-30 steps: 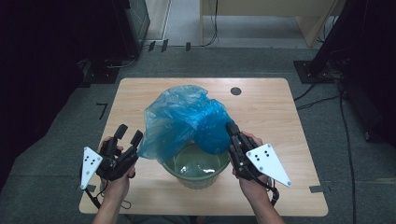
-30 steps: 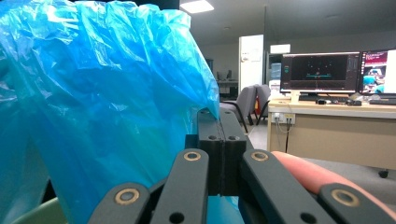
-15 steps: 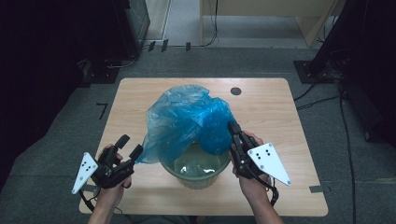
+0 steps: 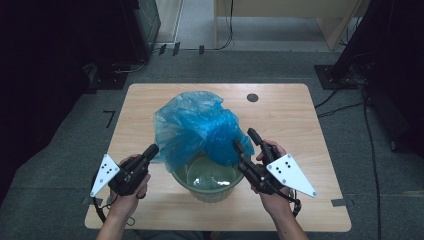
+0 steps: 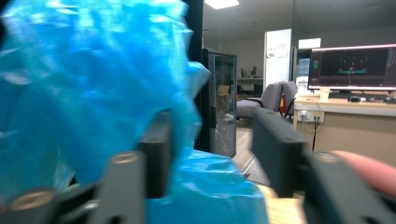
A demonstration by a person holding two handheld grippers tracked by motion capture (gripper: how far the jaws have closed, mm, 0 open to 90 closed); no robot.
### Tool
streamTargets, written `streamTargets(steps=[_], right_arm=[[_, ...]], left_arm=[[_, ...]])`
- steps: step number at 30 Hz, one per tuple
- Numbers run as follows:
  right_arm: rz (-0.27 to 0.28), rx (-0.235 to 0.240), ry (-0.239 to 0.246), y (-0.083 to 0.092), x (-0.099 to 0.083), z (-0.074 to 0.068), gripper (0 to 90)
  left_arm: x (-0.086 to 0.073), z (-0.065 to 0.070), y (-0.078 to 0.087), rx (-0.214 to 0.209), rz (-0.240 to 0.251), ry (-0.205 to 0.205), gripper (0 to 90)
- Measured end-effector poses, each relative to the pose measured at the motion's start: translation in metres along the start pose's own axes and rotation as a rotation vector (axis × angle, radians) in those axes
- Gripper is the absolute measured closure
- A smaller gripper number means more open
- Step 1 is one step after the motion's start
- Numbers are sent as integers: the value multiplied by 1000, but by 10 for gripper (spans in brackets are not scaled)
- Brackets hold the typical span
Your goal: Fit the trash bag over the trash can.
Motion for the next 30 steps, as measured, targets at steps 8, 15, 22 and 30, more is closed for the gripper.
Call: streamTargets(steps=[8, 15, 22, 30], right_arm=[[-32, 49, 15, 3, -2, 1, 181], [-61, 55, -12, 1, -6, 4, 154], [-77, 56, -29, -2, -10, 4, 151], [-140, 76, 37, -12, -17, -19, 459]], left_arm=[[46, -28, -5, 215, 74, 73, 900], [93, -35, -9, 281, 155, 116, 900], [112, -17, -7, 266, 270, 119, 900], [154, 11, 4, 272, 455, 50, 900]])
Point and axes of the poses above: each handheld gripper's, and its own axes: y roughly backward along the jaws, x roughly out of its top, z roughly to its right, the point moved 5 cm from there along -y, roughly forward along the jaws, and after that the axes turned 1 degree about -x, right-handed, at the moved point
